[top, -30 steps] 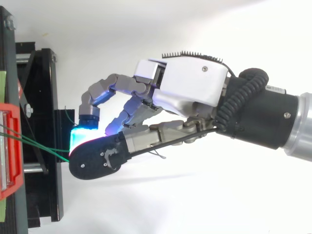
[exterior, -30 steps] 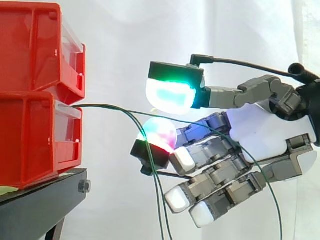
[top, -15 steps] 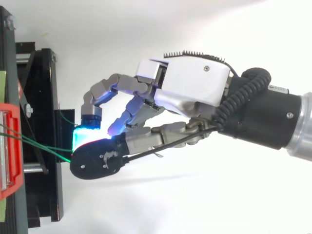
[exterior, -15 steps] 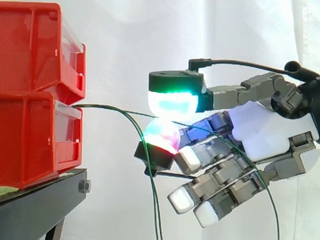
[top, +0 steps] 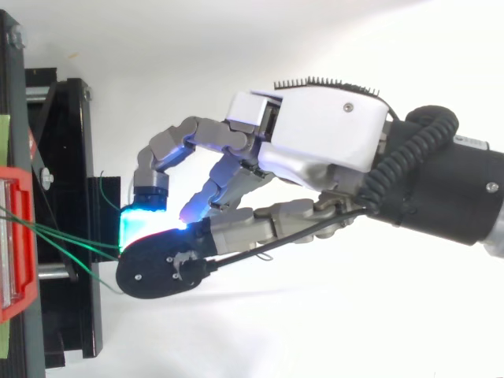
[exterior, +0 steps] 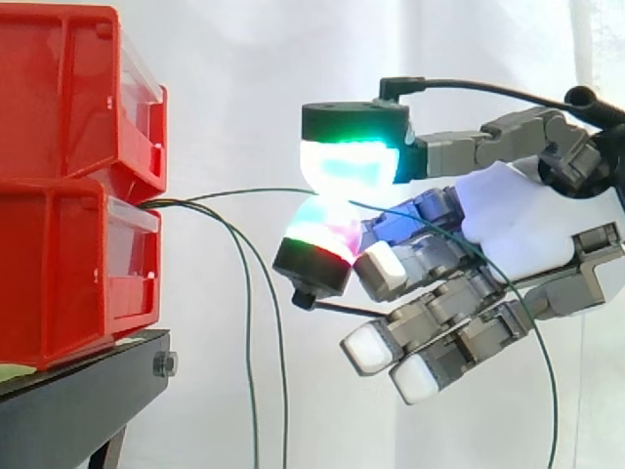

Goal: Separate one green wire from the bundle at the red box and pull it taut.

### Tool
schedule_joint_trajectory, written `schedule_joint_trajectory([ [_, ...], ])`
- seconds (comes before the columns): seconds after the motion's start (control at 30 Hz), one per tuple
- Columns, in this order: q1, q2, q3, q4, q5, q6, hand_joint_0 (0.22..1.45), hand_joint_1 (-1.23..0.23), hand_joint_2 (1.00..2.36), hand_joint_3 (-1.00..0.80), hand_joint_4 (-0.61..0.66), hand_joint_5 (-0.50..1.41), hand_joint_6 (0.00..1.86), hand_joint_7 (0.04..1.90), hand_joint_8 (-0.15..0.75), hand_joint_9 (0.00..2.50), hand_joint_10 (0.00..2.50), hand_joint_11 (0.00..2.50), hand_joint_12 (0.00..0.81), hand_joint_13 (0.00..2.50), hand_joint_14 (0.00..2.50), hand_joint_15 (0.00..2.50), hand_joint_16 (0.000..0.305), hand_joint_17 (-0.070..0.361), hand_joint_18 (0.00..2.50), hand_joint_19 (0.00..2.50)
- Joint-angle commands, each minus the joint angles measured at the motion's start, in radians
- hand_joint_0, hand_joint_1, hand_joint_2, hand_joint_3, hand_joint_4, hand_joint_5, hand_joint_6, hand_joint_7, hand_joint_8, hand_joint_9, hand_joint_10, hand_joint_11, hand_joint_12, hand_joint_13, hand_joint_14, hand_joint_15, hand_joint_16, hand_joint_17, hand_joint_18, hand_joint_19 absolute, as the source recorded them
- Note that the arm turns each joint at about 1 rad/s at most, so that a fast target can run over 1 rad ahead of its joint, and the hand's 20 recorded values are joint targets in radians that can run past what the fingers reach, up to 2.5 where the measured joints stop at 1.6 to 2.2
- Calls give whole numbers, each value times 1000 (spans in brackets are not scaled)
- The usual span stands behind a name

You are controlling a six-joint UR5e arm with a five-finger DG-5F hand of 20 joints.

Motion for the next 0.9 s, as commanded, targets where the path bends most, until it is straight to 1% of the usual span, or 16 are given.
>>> schedule_joint_trajectory([
  [0.0, 0, 15, 0, -24, 0, -6, 583, -792, 1017, -58, 18, -110, 915, 1081, 251, 1170, 19, 684, 381, 881, 19, 523, 57, 128, 774, 487],
  [0.2, 2, 18, 0, -51, 0, -2, 583, -790, 1017, -59, 37, -110, 914, 1096, 252, 1171, 19, 675, 381, 871, 21, 526, 56, 127, 762, 479],
  [0.3, 2, 16, -3, -51, 2, -2, 583, -789, 1017, -57, 38, -108, 914, 1100, 253, 1168, 18, 686, 384, 870, 21, 525, 56, 127, 760, 480],
  [0.4, 2, 18, -29, -50, 2, -2, 583, -788, 1016, -53, 41, -107, 914, 1100, 253, 1170, 20, 685, 385, 870, 21, 525, 57, 127, 755, 481],
  [0.43, 2, 18, -54, -45, 0, 4, 584, -789, 1016, -55, 41, -107, 915, 1089, 253, 1172, 17, 675, 385, 869, 22, 530, 57, 127, 755, 486],
  [0.47, 2, 16, -61, -42, 0, 9, 583, -789, 1016, -52, 41, -106, 914, 1093, 256, 1171, 19, 676, 385, 869, 19, 531, 57, 128, 755, 488],
  [0.5, 2, 18, -74, -28, 0, 20, 583, -789, 1016, -52, 44, -106, 913, 1104, 254, 1171, 17, 685, 384, 868, 21, 533, 57, 128, 755, 488],
  [0.53, 0, 18, -92, 2, -2, 40, 583, -789, 1016, -52, 44, -106, 913, 1104, 254, 1172, 17, 674, 385, 869, 19, 525, 57, 128, 755, 480],
  [0.6, 2, 16, -106, 33, -3, 55, 584, -789, 1016, -56, 41, -106, 914, 1094, 257, 1171, 19, 679, 385, 869, 19, 535, 57, 127, 751, 481],
  [0.63, 0, 16, -118, 62, -3, 64, 582, -788, 1017, -50, 41, -105, 914, 1094, 252, 1171, 19, 682, 385, 869, 19, 533, 57, 128, 751, 480],
  [0.67, 0, 16, -140, 114, -8, 72, 583, -789, 1016, -50, 44, -105, 913, 1106, 261, 1172, 19, 681, 386, 869, 21, 532, 57, 128, 751, 480],
  [0.77, 0, 16, -158, 154, -8, 72, 583, -788, 1016, -50, 41, -105, 914, 1096, 258, 1174, 19, 683, 386, 868, 21, 531, 57, 127, 750, 478],
  [0.8, 0, 16, -158, 154, -8, 72, 583, -789, 1016, -50, 42, -105, 914, 1095, 256, 1176, 17, 677, 387, 869, 19, 528, 57, 127, 749, 480],
  [0.83, 2, 18, -167, 174, -9, 72, 583, -789, 1016, -50, 41, -105, 914, 1095, 257, 1176, 17, 674, 388, 869, 19, 528, 57, 128, 750, 480],
  [0.87, 2, 16, -170, 179, -9, 72, 583, -789, 1015, -50, 41, -105, 913, 1096, 258, 1176, 19, 674, 386, 868, 19, 533, 57, 128, 751, 477],
])
